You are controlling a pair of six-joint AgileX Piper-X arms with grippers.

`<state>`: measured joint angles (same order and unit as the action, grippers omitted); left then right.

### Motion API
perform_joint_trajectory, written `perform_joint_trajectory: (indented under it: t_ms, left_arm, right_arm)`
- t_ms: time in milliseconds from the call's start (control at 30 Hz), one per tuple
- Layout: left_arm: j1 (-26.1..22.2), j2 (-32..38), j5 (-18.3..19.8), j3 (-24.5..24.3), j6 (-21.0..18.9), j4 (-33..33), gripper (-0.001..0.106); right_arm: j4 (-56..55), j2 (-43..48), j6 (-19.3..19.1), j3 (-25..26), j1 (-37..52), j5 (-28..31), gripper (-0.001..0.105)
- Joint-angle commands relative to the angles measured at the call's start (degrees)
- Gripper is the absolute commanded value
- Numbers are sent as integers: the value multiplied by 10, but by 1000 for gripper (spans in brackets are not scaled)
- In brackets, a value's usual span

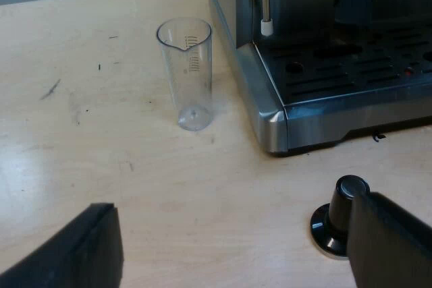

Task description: Place mug into machine

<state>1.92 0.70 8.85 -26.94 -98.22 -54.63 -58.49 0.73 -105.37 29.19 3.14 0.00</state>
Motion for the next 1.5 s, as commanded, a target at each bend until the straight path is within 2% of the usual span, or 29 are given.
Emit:
perform_joint_trajectory:
  t_ms: [33,200,400,633,767,867,1000,1200,1333,1500]
  left_arm:
    - [0,70,1,0,1,21,70]
    - [2,60,9,-9,-10,27,70]
    - [27,26,19,-37,-10,35,70]
    - [94,-43,28,-76,-10,95,70]
    - [132,-103,38,-90,-10,132,70]
    - [153,-141,49,-90,-10,167,70]
    - [173,-195,81,-90,-10,205,70]
    - [200,-263,100,-90,-10,254,70]
    - [222,-298,116,-90,-10,281,70]
    - [255,-340,116,-90,-9,298,70]
  right_arm:
    - [6,19,-8,10,0,-18,72]
    - [4,-4,-14,44,0,-31,72]
    - [4,-54,-14,82,0,-47,72]
    - [25,-119,-17,112,-13,-105,72]
    - [30,-157,-51,130,-42,-103,72]
    - [34,-185,-54,140,-62,-89,72]
    - [51,-216,-53,140,-81,-75,72]
    - [83,-268,-24,140,-88,-75,72]
    - [99,-298,-24,126,-88,-75,72]
    - [106,-330,-24,98,-88,-75,72]
